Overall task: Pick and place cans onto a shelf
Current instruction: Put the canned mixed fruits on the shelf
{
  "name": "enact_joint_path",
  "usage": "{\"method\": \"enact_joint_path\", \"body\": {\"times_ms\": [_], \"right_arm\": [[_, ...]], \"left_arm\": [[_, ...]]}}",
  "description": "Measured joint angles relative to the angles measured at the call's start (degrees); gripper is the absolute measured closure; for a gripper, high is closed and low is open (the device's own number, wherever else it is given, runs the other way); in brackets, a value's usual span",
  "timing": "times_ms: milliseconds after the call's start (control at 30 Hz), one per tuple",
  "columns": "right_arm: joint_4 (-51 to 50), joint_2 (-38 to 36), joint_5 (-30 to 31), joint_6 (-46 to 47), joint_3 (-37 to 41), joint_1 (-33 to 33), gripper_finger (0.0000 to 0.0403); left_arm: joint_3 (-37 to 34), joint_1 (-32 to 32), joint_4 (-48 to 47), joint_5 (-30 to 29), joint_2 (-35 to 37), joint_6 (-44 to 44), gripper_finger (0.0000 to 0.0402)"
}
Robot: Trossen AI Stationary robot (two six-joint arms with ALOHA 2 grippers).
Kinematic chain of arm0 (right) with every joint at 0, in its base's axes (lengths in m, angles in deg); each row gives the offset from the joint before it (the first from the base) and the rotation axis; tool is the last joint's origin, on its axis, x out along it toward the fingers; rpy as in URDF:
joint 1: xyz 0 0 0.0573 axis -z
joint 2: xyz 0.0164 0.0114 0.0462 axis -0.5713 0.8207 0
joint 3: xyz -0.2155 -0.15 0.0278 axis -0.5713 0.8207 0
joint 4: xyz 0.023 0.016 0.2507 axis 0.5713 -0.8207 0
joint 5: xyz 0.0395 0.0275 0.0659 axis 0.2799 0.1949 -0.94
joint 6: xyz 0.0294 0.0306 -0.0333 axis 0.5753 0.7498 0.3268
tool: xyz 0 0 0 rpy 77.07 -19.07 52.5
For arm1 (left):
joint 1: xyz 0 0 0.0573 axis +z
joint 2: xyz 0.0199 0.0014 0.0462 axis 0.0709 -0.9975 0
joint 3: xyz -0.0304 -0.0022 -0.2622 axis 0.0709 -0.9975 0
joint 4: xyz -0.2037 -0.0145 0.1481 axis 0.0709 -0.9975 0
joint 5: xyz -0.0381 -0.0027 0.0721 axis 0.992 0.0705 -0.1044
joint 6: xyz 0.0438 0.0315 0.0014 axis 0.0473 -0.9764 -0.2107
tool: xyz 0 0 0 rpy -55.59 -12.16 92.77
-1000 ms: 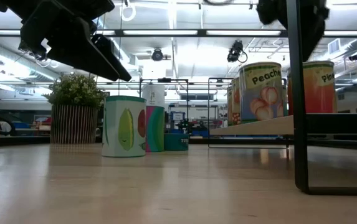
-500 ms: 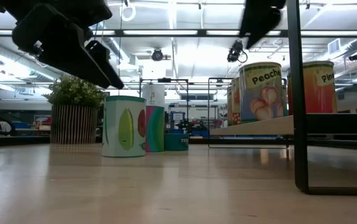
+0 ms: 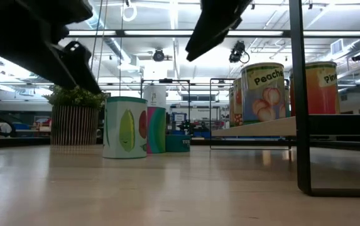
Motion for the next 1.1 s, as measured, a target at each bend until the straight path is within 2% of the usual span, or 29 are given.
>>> {"method": "enact_joint_path", "body": {"times_ms": [333,600,733,833,1100], "right_arm": [[0.77,3.47,-0.87,-0.89,0.02,0.03,0.0029],[6.22,4.09,-4.11,0.75,-0.07,0.05,0.0029],[7.35,6.36,-5.34,0.84,-0.08,-0.02,0.0029],[7.0,8.53,-6.84,1.22,-0.02,-0.04,0.0029],[5.49,10.94,-7.22,-1.99,0.01,-1.27,0.0029]], "left_arm": [[-2.13,1.16,0.21,-0.5,-5.78,4.21,0.0006],[-3.17,2.67,10.86,-0.6,-10.89,3.55,0.0006],[-3.17,3.45,18.09,1.41,-14.49,1.7,0.0006],[-3.11,3.9,24.48,2.34,-17.2,0.3,0.0006],[-2.84,4.12,34.14,2.82,-22.19,-3.39,0.0006]]}}
